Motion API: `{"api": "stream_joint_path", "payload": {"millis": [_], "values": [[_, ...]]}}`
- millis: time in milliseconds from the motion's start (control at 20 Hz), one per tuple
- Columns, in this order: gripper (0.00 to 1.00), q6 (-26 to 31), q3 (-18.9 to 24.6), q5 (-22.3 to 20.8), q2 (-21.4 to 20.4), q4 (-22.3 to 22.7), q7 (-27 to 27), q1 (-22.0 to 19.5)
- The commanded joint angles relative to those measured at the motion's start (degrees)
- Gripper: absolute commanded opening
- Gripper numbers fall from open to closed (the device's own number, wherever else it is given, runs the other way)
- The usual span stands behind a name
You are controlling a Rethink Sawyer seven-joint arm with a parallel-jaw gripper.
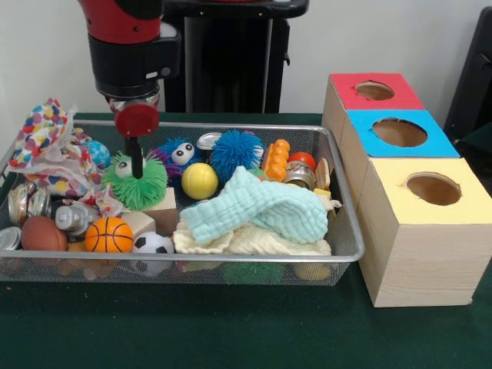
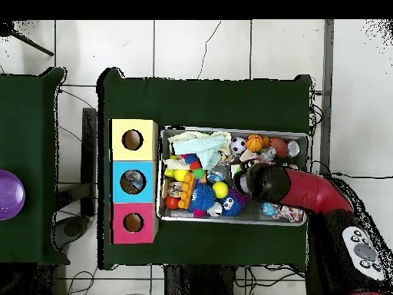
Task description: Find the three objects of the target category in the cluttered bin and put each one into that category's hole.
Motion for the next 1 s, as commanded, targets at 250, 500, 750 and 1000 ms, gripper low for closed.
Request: {"api": "stream_joint_path", "payload": {"millis": [250,500,750,1000], "values": [[1.0,6.65,5.28,2.78,-0.16,0.65,-4.16,2.34],[1.0,6.95,5.08,3.42,0.61,-0.44,-3.42,3.29],[1.0,3.88,6.93,5.22,2.9,-0.37,-3.07,2.63],[1.0,1.9,8.31,5.28,4.24,-0.19,-4.76,1.25]]}}
